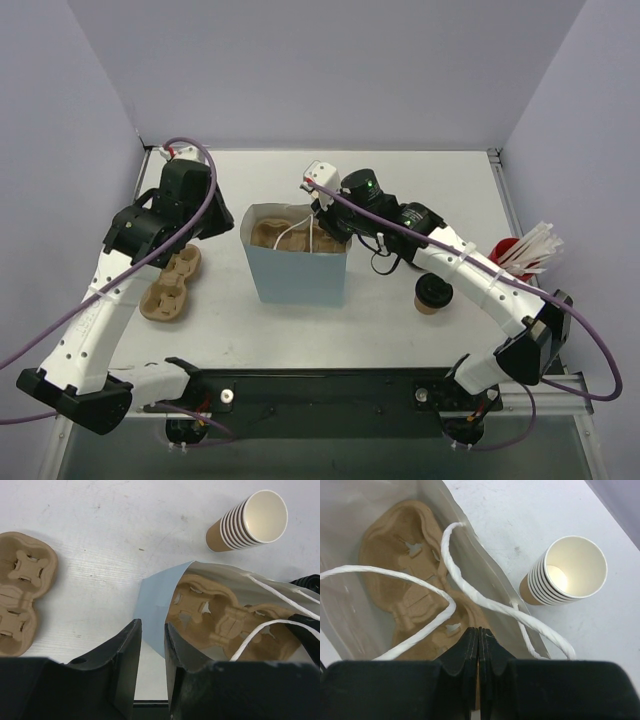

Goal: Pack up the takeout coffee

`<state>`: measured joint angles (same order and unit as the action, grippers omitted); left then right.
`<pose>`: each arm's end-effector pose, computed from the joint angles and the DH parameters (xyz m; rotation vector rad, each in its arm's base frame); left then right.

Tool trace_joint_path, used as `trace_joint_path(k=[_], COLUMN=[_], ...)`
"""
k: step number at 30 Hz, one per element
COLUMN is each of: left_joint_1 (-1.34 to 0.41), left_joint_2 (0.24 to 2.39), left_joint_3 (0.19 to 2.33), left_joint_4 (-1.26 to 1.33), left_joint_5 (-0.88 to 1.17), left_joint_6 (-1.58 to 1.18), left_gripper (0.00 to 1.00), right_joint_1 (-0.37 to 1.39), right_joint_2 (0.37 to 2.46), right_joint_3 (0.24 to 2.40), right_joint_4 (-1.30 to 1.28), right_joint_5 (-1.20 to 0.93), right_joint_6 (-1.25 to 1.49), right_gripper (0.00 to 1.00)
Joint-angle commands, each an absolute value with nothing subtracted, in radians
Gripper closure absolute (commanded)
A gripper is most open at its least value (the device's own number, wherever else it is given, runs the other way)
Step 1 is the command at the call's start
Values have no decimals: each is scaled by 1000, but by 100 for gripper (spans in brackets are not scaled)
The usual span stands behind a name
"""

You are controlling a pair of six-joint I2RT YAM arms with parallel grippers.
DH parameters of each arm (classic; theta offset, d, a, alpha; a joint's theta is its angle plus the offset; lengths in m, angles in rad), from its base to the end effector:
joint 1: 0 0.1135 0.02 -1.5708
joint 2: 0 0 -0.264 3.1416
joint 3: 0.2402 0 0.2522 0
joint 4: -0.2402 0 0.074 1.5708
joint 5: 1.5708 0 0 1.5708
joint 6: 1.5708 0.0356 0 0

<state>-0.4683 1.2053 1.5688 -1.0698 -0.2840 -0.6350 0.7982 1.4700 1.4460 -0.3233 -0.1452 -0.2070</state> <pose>0.1969 -0.0884 0.4330 -0.3356 2.2323 -0.2704 0.2354 0.2488 0.3931 -1.0258 1.6598 0.5338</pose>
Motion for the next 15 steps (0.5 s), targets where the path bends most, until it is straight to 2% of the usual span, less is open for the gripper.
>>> trace_joint_path(k=[1, 9, 15], left_joint_1=[-457, -448, -443], left_joint_2=[1177, 1187, 1187], left_joint_3=[1554, 1552, 1529], left_joint_4=[-1048, -1048, -1045], left_joint_5=[-255, -244, -241], left_joint_6=[-627, -620, -618], left_gripper=[65, 64, 64], right_joint_1=[792, 775, 778], right_joint_2=[1473, 1489, 1485], right_joint_3=[1419, 1404, 1284], right_joint_4=[-232, -187, -121], right_joint_5=[-77, -63, -43], right_joint_6=[-219, -221, -118], right_gripper=[100, 100, 100])
